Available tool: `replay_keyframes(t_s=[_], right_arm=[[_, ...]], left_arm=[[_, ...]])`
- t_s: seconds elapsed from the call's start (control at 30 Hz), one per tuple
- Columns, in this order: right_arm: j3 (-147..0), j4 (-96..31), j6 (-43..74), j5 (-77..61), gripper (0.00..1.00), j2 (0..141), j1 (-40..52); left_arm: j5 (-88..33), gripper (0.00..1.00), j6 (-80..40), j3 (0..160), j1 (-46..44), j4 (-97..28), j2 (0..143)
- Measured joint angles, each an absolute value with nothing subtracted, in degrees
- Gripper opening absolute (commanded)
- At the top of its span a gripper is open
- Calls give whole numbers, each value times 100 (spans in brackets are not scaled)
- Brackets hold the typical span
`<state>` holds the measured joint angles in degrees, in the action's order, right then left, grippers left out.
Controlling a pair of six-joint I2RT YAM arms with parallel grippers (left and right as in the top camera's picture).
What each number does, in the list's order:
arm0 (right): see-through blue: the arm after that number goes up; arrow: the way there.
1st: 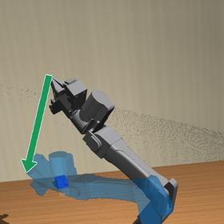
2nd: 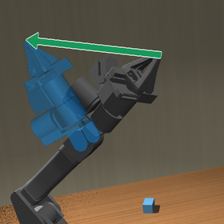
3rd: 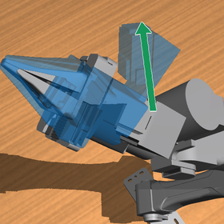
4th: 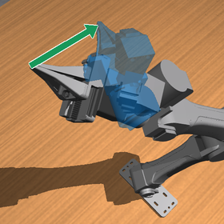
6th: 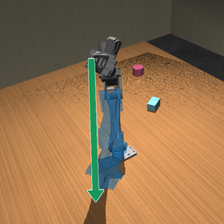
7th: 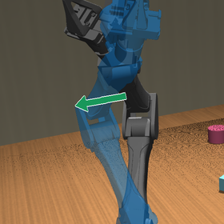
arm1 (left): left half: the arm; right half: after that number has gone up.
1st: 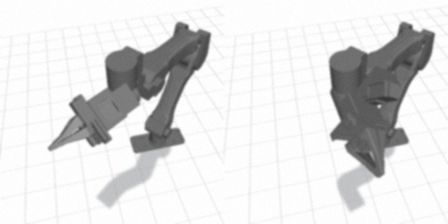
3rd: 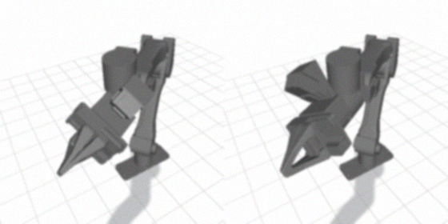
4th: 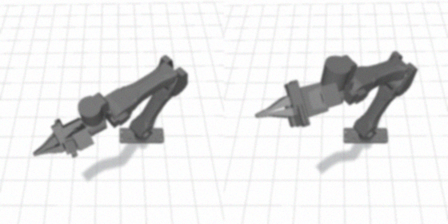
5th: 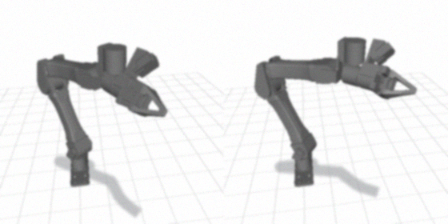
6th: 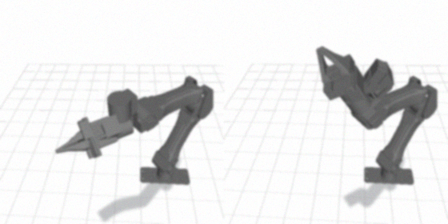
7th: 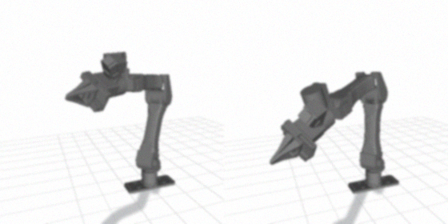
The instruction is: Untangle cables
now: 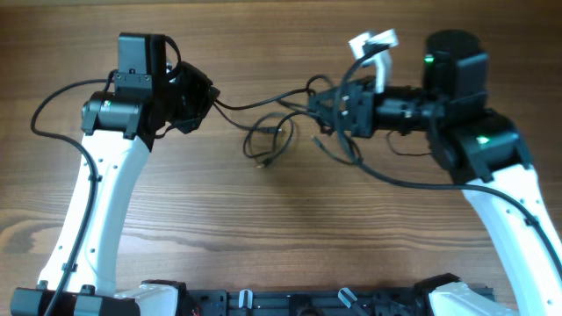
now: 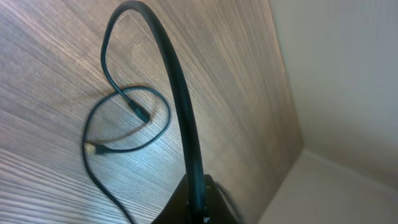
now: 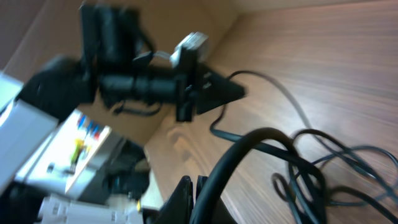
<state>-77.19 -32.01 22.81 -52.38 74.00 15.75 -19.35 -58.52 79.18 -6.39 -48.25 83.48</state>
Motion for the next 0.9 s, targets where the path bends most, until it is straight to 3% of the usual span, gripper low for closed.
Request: replay_keyframes(t_s=[0.23,0.37,0.53,0.6,0.67,0.7,0.77,0.9], right_arm=[[-7743,-4077,2635,-4547,4,7636,1441],[-7749,-4818,2508,-4180,4,8239,1441],[-7749,-5280,1935,-3990,5,9085,1441],[-7749,-5282,1772,-3972,5,9395,1441],[-7749,-5280,1649,-3948,11,9697,1441],[-7749,-5282,1597,-3931,22,9878,1441],[-7749,-5275,1446,-3903,30,10156,1441],[-7749,-5266,1326,-3671,30,10287,1441]], left_arm=[[-1916,36,-3874,7920,-974,-4759,8348],[-1914,71,-2744,7920,-1299,-4873,8348],[-1916,88,-1787,7920,-1577,-5275,8348],[-1914,89,-1638,7920,-1625,-5380,8348],[-1920,88,-1568,7920,-1625,-5454,8357],[-1942,86,-1546,7920,-1625,-5489,8372],[-2023,78,-1527,7920,-1645,-5511,8433],[-2126,64,-1487,7920,-1890,-5511,8613]])
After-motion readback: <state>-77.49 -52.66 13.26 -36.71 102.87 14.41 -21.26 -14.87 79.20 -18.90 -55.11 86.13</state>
